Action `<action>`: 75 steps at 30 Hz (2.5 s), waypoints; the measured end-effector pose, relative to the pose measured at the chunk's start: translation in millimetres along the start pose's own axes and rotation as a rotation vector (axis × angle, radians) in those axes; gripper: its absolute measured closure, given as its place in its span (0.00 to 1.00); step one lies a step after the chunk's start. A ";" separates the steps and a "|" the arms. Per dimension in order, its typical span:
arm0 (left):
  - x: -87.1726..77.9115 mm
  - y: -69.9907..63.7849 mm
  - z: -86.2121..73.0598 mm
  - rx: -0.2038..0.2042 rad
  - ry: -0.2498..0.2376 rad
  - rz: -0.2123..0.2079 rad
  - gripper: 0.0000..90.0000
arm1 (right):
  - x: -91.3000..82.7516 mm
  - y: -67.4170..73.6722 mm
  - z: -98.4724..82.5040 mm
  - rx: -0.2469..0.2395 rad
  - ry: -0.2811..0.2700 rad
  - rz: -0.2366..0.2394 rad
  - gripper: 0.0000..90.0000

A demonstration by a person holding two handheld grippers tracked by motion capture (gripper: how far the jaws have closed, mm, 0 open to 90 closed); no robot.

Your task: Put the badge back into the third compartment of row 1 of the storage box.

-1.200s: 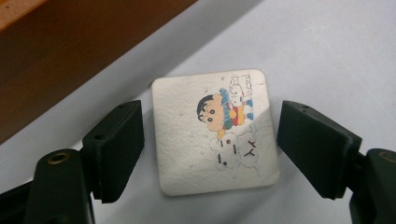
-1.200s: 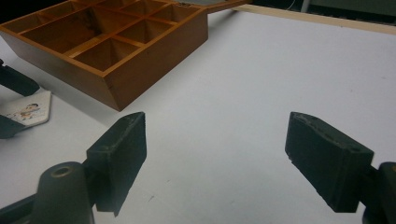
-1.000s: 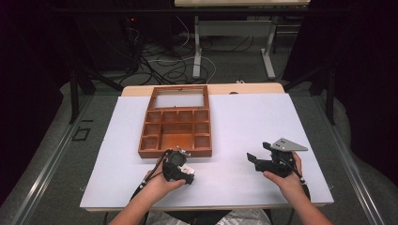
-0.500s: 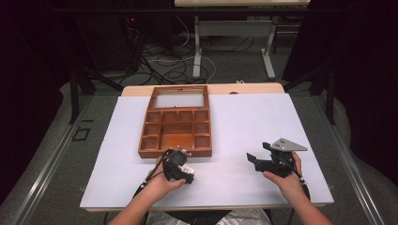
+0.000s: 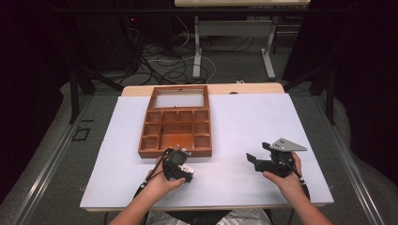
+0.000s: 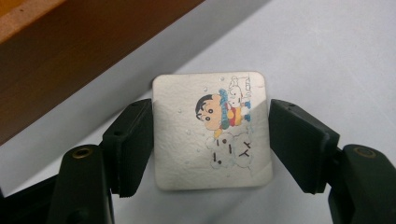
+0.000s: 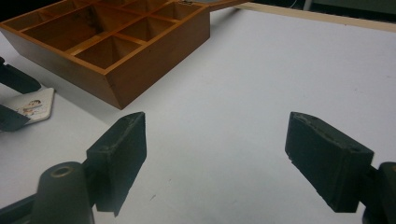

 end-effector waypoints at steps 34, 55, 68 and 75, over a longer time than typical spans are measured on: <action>-31.8 -12.8 16.9 0.105 -0.255 -0.007 0.37 | -1.6 3.2 6.9 -0.009 -0.001 0.017 0.25; -41.8 -15.4 27.3 0.226 -0.379 0.022 0.37 | -3.3 16.4 4.2 0.131 0.100 0.078 0.31; -44.6 -24.1 31.7 0.304 -0.458 0.007 0.37 | -4.3 28.1 8.1 0.171 0.127 0.141 0.31; -44.6 -31.2 32.8 0.340 -0.478 -0.014 0.37 | -3.2 40.7 9.6 0.222 0.169 0.226 0.35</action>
Point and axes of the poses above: each handheld gripper's, and its own axes: x roughly forward along the jaws, z roughly out of its top, y roughly to its left, the point moved 9 cm from there along x, roughly forward along the jaws, and after that the axes turned 14 degrees about -y, right-handed, at the moved point
